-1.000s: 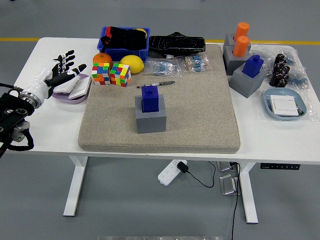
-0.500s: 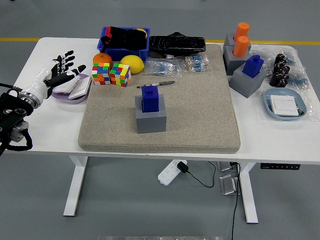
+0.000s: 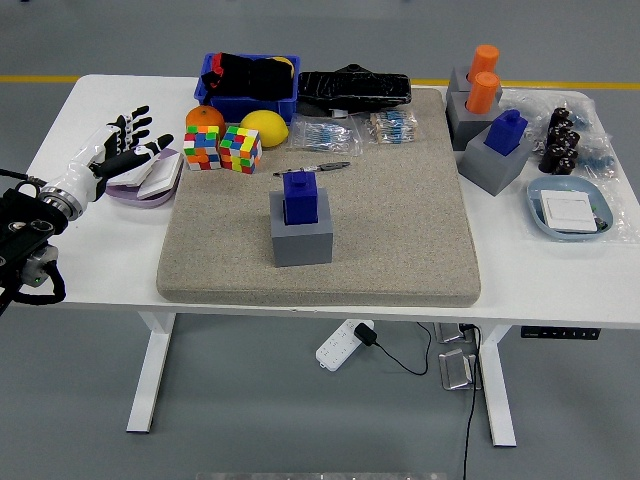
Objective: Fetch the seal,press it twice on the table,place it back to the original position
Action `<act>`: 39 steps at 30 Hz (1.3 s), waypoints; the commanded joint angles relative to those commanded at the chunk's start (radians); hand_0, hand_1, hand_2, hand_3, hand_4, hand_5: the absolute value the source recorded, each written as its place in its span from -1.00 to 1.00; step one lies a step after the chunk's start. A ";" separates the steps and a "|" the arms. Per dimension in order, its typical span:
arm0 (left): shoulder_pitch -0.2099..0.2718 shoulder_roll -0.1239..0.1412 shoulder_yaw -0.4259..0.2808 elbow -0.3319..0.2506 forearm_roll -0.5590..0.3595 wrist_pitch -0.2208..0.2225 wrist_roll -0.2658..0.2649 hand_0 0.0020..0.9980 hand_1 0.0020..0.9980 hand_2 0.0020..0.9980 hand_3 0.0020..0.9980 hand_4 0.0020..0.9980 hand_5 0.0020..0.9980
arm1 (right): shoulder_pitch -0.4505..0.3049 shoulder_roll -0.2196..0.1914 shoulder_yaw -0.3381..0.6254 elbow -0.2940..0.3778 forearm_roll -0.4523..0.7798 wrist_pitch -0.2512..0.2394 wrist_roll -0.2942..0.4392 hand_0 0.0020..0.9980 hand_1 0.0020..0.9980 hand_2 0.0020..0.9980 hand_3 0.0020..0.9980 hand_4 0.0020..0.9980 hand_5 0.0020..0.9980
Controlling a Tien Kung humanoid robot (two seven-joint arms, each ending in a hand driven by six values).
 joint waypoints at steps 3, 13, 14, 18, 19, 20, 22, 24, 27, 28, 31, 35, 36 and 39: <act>-0.001 0.000 -0.001 0.000 -0.001 -0.001 0.000 0.98 0.91 0.93 0.97 0.71 -0.04 | 0.001 0.001 -0.002 0.000 0.003 0.001 0.000 0.52 0.35 0.34 0.23 0.54 0.00; -0.004 0.001 0.012 -0.001 -0.007 -0.001 0.000 0.98 0.91 0.93 0.96 0.71 -0.04 | -0.002 0.004 0.003 -0.001 0.000 0.001 -0.002 0.52 0.35 0.34 0.23 0.54 0.01; -0.003 0.000 0.017 0.001 -0.011 -0.002 0.000 0.98 0.91 0.93 0.96 0.71 -0.04 | -0.002 0.004 0.003 -0.002 0.000 0.001 -0.002 0.52 0.35 0.34 0.23 0.54 0.01; -0.001 -0.007 0.037 0.004 -0.018 -0.004 0.001 0.98 0.91 0.93 0.96 0.71 -0.04 | -0.002 0.004 -0.002 -0.003 0.007 0.002 -0.003 0.52 0.35 0.34 0.23 0.54 0.01; 0.000 -0.009 0.039 0.001 -0.017 -0.005 0.001 0.98 0.90 0.93 0.96 0.70 -0.05 | -0.002 0.005 -0.005 -0.002 0.009 0.002 -0.004 0.52 0.35 0.34 0.23 0.54 0.00; 0.000 -0.010 0.040 -0.002 -0.016 -0.005 0.001 0.98 0.90 0.93 0.96 0.70 -0.05 | -0.003 0.005 -0.006 -0.002 0.009 0.003 -0.005 0.52 0.35 0.34 0.23 0.54 0.00; 0.001 -0.014 0.040 -0.010 -0.013 -0.006 0.001 0.98 0.90 0.93 0.96 0.70 -0.05 | -0.005 0.007 0.003 -0.001 0.006 0.003 -0.005 0.52 0.35 0.34 0.23 0.54 0.00; 0.002 -0.015 0.040 -0.016 -0.012 -0.006 0.000 0.98 0.90 0.93 0.96 0.70 -0.05 | -0.003 0.006 0.008 -0.001 0.004 0.003 -0.005 0.52 0.35 0.34 0.23 0.54 0.00; -0.001 -0.014 0.054 -0.020 -0.012 -0.004 -0.004 0.98 0.89 0.93 0.96 0.70 -0.05 | 0.003 0.003 0.010 -0.001 0.002 0.003 -0.006 0.52 0.35 0.34 0.23 0.54 0.00; -0.003 -0.012 0.056 -0.023 -0.011 -0.004 -0.005 0.98 0.89 0.93 0.96 0.70 -0.05 | 0.005 0.002 0.011 -0.001 0.001 0.003 -0.006 0.52 0.35 0.34 0.23 0.54 0.00; -0.007 -0.010 0.057 -0.025 -0.013 -0.003 -0.006 0.98 0.89 0.93 0.96 0.70 -0.06 | 0.007 0.002 0.010 -0.001 -0.001 0.003 -0.006 0.52 0.35 0.34 0.23 0.54 0.00; -0.014 -0.009 0.054 -0.027 -0.013 -0.004 -0.004 0.98 0.89 0.93 0.96 0.70 -0.06 | 0.008 0.001 0.011 -0.001 -0.002 0.001 -0.005 0.52 0.35 0.34 0.23 0.54 0.00; -0.014 -0.009 0.053 -0.027 -0.013 -0.004 -0.004 0.98 0.89 0.93 0.96 0.70 -0.06 | 0.009 0.000 0.010 0.000 -0.002 0.001 -0.004 0.52 0.35 0.34 0.23 0.54 0.00; -0.015 -0.008 0.053 -0.027 -0.013 -0.004 -0.004 0.98 0.88 0.93 0.96 0.71 -0.05 | 0.011 0.000 0.009 0.000 -0.001 0.001 -0.004 0.52 0.35 0.34 0.23 0.54 0.00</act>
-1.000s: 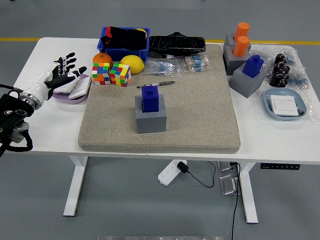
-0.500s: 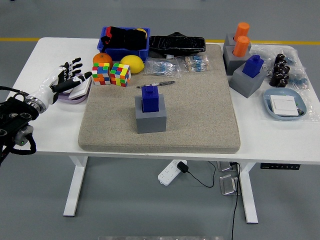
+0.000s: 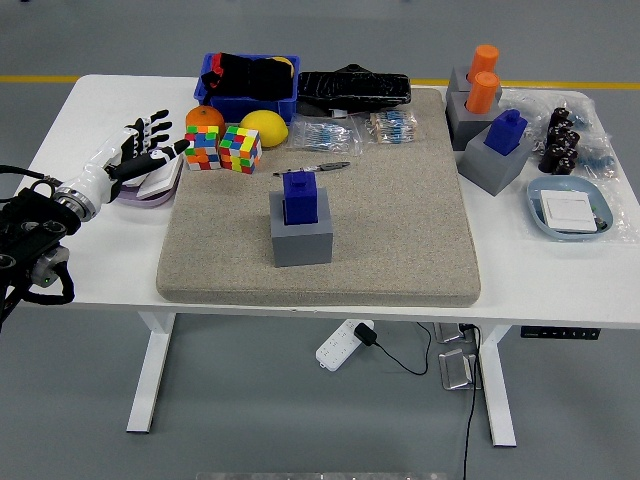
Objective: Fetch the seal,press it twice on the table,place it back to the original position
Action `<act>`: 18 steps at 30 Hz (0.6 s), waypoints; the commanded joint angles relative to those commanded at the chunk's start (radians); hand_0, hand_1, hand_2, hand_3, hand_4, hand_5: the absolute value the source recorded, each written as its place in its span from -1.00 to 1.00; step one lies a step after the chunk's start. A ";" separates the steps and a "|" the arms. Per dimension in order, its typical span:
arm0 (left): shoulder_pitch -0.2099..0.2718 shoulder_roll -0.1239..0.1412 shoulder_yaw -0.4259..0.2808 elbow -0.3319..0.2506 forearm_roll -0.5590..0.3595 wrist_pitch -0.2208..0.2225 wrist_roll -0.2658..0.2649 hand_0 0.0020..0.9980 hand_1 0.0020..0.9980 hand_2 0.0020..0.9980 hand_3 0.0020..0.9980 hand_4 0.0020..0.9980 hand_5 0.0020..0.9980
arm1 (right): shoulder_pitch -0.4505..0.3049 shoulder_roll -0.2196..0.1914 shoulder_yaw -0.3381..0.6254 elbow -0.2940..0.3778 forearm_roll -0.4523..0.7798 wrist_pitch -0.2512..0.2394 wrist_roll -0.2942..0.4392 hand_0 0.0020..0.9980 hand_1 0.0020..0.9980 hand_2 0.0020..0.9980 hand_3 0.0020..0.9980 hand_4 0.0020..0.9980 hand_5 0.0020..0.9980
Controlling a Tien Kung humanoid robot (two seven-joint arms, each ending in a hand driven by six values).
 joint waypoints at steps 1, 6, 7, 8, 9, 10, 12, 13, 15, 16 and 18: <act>-0.001 0.000 0.002 0.001 0.001 0.000 0.000 0.98 0.88 0.93 0.96 0.71 -0.05 | 0.001 0.000 0.000 0.000 0.001 0.000 0.000 0.52 0.35 0.34 0.23 0.54 0.00; -0.006 0.000 0.005 0.001 0.001 0.002 -0.003 0.98 0.88 0.91 0.96 0.71 -0.05 | 0.002 0.001 -0.003 -0.001 0.001 0.000 -0.001 0.52 0.35 0.34 0.23 0.54 0.00; -0.008 0.000 0.006 0.001 0.001 0.002 -0.003 0.98 0.88 0.91 0.96 0.71 -0.05 | 0.001 0.001 -0.002 -0.001 0.001 -0.001 -0.001 0.52 0.35 0.34 0.23 0.54 0.00; -0.010 0.000 0.006 0.000 0.002 0.002 -0.003 0.98 0.88 0.91 0.96 0.71 -0.05 | 0.002 0.000 -0.001 -0.002 0.001 -0.001 -0.001 0.52 0.35 0.34 0.23 0.54 0.00; -0.010 0.000 0.005 0.000 0.002 0.002 -0.004 0.98 0.88 0.91 0.96 0.71 -0.05 | 0.002 0.000 -0.001 -0.002 0.000 -0.001 -0.001 0.52 0.35 0.34 0.23 0.54 0.00; -0.011 0.001 0.006 0.000 0.002 0.002 -0.004 0.98 0.88 0.90 0.96 0.71 -0.05 | 0.002 0.000 -0.001 -0.002 -0.001 -0.001 -0.001 0.52 0.35 0.34 0.23 0.54 0.00; -0.013 0.003 0.005 0.000 0.001 0.001 -0.004 0.98 0.88 0.90 0.96 0.71 -0.05 | 0.002 0.000 -0.002 -0.001 0.000 -0.001 -0.001 0.52 0.35 0.34 0.23 0.54 0.00; -0.013 0.004 0.005 -0.001 0.001 0.001 -0.004 0.98 0.88 0.90 0.96 0.71 -0.05 | 0.002 0.001 -0.002 -0.002 -0.001 -0.001 -0.001 0.52 0.35 0.34 0.23 0.54 0.00; -0.012 0.006 0.006 -0.002 0.001 0.001 -0.004 0.98 0.88 0.90 0.96 0.71 -0.05 | 0.001 0.002 -0.002 -0.002 -0.001 -0.001 -0.001 0.52 0.35 0.34 0.23 0.54 0.00; -0.012 0.007 0.007 -0.002 0.002 0.001 -0.005 0.98 0.88 0.89 0.96 0.71 -0.05 | 0.001 0.003 -0.002 -0.002 -0.001 -0.001 -0.001 0.52 0.35 0.34 0.23 0.54 0.00; -0.010 0.008 0.010 -0.001 0.002 0.002 -0.005 0.98 0.88 0.89 0.96 0.71 -0.05 | 0.000 0.003 -0.004 -0.002 0.000 -0.001 -0.001 0.52 0.35 0.34 0.23 0.54 0.00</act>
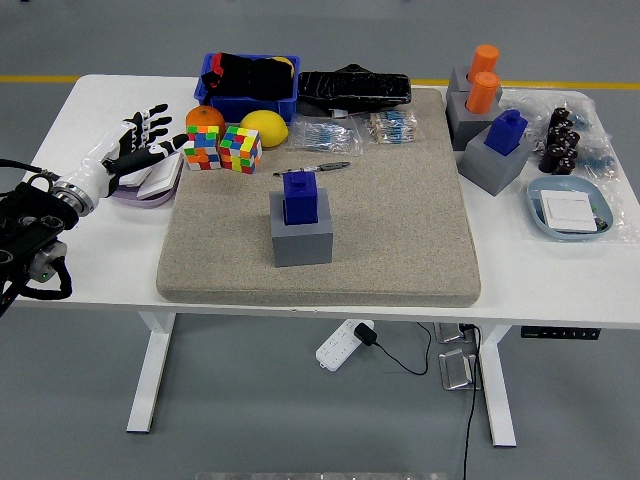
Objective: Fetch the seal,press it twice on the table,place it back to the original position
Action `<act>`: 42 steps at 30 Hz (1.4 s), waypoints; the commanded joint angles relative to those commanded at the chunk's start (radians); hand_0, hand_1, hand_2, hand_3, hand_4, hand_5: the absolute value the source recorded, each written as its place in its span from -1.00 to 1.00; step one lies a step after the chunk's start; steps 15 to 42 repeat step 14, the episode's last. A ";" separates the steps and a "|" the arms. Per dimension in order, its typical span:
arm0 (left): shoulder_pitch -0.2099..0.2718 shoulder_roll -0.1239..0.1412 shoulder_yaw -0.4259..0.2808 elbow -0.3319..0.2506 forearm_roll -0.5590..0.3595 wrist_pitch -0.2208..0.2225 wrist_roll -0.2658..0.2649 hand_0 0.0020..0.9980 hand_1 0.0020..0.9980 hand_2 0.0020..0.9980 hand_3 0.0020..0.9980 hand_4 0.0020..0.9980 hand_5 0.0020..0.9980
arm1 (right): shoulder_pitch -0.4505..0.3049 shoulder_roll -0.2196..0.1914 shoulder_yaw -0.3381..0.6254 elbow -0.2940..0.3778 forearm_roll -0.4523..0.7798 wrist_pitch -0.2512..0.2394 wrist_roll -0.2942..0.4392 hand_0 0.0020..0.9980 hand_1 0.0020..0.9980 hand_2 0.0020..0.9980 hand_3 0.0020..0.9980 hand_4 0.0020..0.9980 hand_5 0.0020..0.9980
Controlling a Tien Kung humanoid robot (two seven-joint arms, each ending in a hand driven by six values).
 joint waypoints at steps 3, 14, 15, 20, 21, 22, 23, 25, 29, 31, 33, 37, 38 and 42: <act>0.002 0.002 0.003 0.000 -0.001 -0.001 -0.001 0.98 0.88 0.89 0.96 0.71 -0.05 | 0.000 -0.001 -0.001 0.000 0.001 0.000 0.001 0.52 0.35 0.34 0.23 0.54 0.00; 0.005 -0.003 0.003 -0.005 -0.014 -0.008 0.007 0.98 0.87 0.88 0.96 0.71 -0.04 | 0.002 -0.001 -0.009 0.001 0.006 0.001 0.001 0.52 0.35 0.33 0.23 0.53 0.00; 0.005 -0.003 0.003 -0.005 -0.014 -0.008 0.007 0.98 0.87 0.88 0.96 0.71 -0.04 | 0.002 -0.001 -0.009 0.001 0.006 0.001 0.001 0.52 0.35 0.33 0.23 0.53 0.00; 0.005 -0.003 0.003 -0.005 -0.014 -0.008 0.007 0.98 0.87 0.88 0.96 0.71 -0.04 | 0.002 -0.001 -0.009 0.001 0.006 0.001 0.001 0.52 0.35 0.33 0.23 0.53 0.00; 0.005 -0.003 0.003 -0.005 -0.014 -0.008 0.007 0.98 0.87 0.88 0.96 0.71 -0.04 | 0.002 -0.001 -0.009 0.001 0.006 0.001 0.001 0.52 0.35 0.33 0.23 0.53 0.00; 0.005 -0.003 0.003 -0.005 -0.014 -0.008 0.007 0.98 0.87 0.88 0.96 0.71 -0.04 | 0.002 -0.001 -0.009 0.001 0.006 0.001 0.001 0.52 0.35 0.33 0.23 0.53 0.00; 0.005 -0.003 0.003 -0.005 -0.014 -0.008 0.007 0.98 0.87 0.88 0.96 0.71 -0.04 | 0.002 -0.001 -0.009 0.001 0.006 0.001 0.001 0.52 0.35 0.33 0.23 0.53 0.00; 0.005 -0.003 0.003 -0.005 -0.014 -0.008 0.007 0.98 0.87 0.88 0.96 0.71 -0.04 | 0.002 -0.001 -0.009 0.001 0.006 0.001 0.001 0.52 0.35 0.33 0.23 0.53 0.00; 0.005 -0.003 0.003 -0.005 -0.014 -0.008 0.007 0.98 0.87 0.88 0.96 0.71 -0.04 | 0.002 -0.001 -0.009 0.001 0.006 0.001 0.001 0.52 0.35 0.33 0.23 0.53 0.00; 0.005 -0.003 0.003 -0.005 -0.014 -0.008 0.007 0.98 0.87 0.88 0.96 0.71 -0.04 | 0.002 -0.001 -0.009 0.001 0.006 0.001 0.001 0.52 0.35 0.33 0.23 0.53 0.00; 0.005 -0.003 0.003 -0.005 -0.014 -0.008 0.007 0.98 0.87 0.88 0.96 0.71 -0.04 | 0.002 -0.001 -0.009 0.001 0.006 0.001 0.001 0.52 0.35 0.33 0.23 0.53 0.00; 0.005 -0.003 0.003 -0.005 -0.014 -0.008 0.007 0.98 0.87 0.88 0.96 0.71 -0.04 | 0.002 -0.001 -0.009 0.001 0.006 0.001 0.001 0.52 0.35 0.33 0.23 0.53 0.00; 0.005 -0.003 0.003 -0.005 -0.014 -0.008 0.007 0.98 0.87 0.88 0.96 0.71 -0.04 | 0.002 -0.001 -0.009 0.001 0.006 0.001 0.001 0.52 0.35 0.33 0.23 0.53 0.00; 0.005 -0.003 0.003 -0.005 -0.014 -0.008 0.007 0.98 0.87 0.88 0.96 0.71 -0.04 | 0.002 -0.001 -0.009 0.001 0.006 0.001 0.001 0.52 0.35 0.33 0.23 0.53 0.00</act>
